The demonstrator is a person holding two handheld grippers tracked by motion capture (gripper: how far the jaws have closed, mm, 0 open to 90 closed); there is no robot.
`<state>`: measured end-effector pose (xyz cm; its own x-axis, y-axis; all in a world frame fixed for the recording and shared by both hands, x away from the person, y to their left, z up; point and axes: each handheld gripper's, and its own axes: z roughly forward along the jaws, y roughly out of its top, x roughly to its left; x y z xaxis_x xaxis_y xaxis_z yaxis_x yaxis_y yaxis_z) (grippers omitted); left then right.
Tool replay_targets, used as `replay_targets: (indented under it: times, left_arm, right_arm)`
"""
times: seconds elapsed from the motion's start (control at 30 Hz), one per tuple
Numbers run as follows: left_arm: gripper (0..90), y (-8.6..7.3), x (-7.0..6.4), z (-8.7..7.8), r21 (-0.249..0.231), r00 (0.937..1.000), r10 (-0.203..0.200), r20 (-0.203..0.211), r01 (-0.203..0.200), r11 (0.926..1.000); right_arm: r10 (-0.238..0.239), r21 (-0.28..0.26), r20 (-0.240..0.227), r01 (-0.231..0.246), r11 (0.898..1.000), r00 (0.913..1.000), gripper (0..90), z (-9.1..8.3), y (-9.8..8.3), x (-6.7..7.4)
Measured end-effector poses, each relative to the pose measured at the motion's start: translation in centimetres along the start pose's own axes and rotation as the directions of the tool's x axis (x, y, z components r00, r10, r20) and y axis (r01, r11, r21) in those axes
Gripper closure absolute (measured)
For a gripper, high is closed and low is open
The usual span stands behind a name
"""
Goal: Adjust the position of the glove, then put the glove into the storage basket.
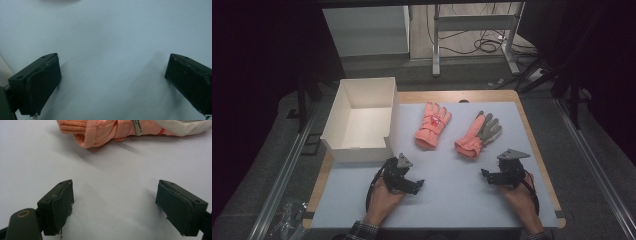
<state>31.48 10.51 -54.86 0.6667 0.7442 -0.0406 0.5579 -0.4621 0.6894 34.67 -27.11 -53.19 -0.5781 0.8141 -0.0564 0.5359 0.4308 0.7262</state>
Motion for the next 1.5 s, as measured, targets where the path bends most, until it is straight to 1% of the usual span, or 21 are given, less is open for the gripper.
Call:
replay_targets:
  times: [0.47, 0.53, 0.77, 0.9, 0.97, 1.03, 1.17, 1.23, 1.37, 1.43, 1.47, 1.5]
  left_arm:
    - [0.3, 0.0, 0.0, 0.0, 0.004, 1.0000, 0.006, 0.000, -0.006, 1.0000]
    - [0.3, 0.0, 0.1, 0.0, 0.005, 0.9999, 0.014, 0.000, -0.014, 0.9999]
    - [0.3, 0.0, 0.1, 0.0, 0.004, 0.9999, 0.014, 0.000, -0.014, 0.9999]
    - [0.3, 0.0, 0.1, 0.0, 0.004, 0.9999, 0.014, 0.000, -0.014, 0.9999]
    - [0.3, 0.0, 0.1, 0.0, 0.002, 0.9999, 0.013, 0.000, -0.013, 0.9999]
    - [0.3, 0.0, 0.1, 0.0, 0.003, 0.9999, 0.013, 0.000, -0.013, 0.9999]
    - [0.3, 0.0, 0.1, 0.0, 0.003, 0.9999, 0.014, -0.001, -0.014, 0.9999]
    - [0.3, 0.0, 0.1, 0.0, 0.003, 0.9999, 0.014, -0.001, -0.014, 0.9999]
    - [0.3, 0.0, 0.1, 0.0, 0.003, 0.9999, 0.014, -0.002, -0.014, 0.9999]
    - [0.3, 0.0, 0.1, 0.0, 0.002, 0.9999, 0.013, -0.002, -0.013, 0.9999]
    - [0.3, 0.0, 0.1, 0.0, 0.003, 0.9999, 0.013, -0.001, -0.013, 0.9999]
    - [0.3, 0.0, 0.1, 0.0, 0.003, 0.9999, 0.013, -0.002, -0.013, 0.9999]
  right_arm:
    - [0.003, 0.003, -0.006, -0.003, 1.000, 1.0000, 15.0, 0.0, 0.0, -0.1]
    - [0.003, 0.004, -0.005, -0.003, 1.000, 1.0000, 15.0, 0.0, 0.1, -0.1]
    - [0.001, 0.004, -0.004, -0.001, 1.000, 1.0000, 15.3, -0.1, 0.1, 0.0]
    - [0.008, 0.006, -0.003, -0.008, 1.000, 1.0000, 15.3, -0.1, 0.1, -0.1]
    - [0.037, 0.008, -0.010, -0.037, 0.999, 0.9993, 15.3, -0.2, 0.2, -0.3]
    - [0.046, 0.011, -0.010, -0.045, 0.999, 0.9989, 15.3, -0.3, 0.2, -0.4]
    - [0.055, 0.002, -0.013, -0.055, 0.998, 0.9984, 15.3, -0.5, 0.6, -0.8]
    - [0.052, 0.004, -0.009, -0.052, 0.999, 0.9986, 15.6, -0.7, 0.8, -1.0]
    - [0.070, -0.006, -0.025, -0.070, 0.998, 0.9972, 18.5, -0.8, 1.3, -1.6]
    - [0.070, -0.008, -0.032, -0.070, 0.998, 0.9971, 20.4, -0.8, 1.7, -1.9]
    - [0.066, -0.009, -0.031, -0.066, 0.998, 0.9973, 22.7, -0.9, 2.1, -2.1]
    - [0.066, -0.009, -0.031, -0.066, 0.998, 0.9973, 22.7, -0.9, 2.1, -2.1]
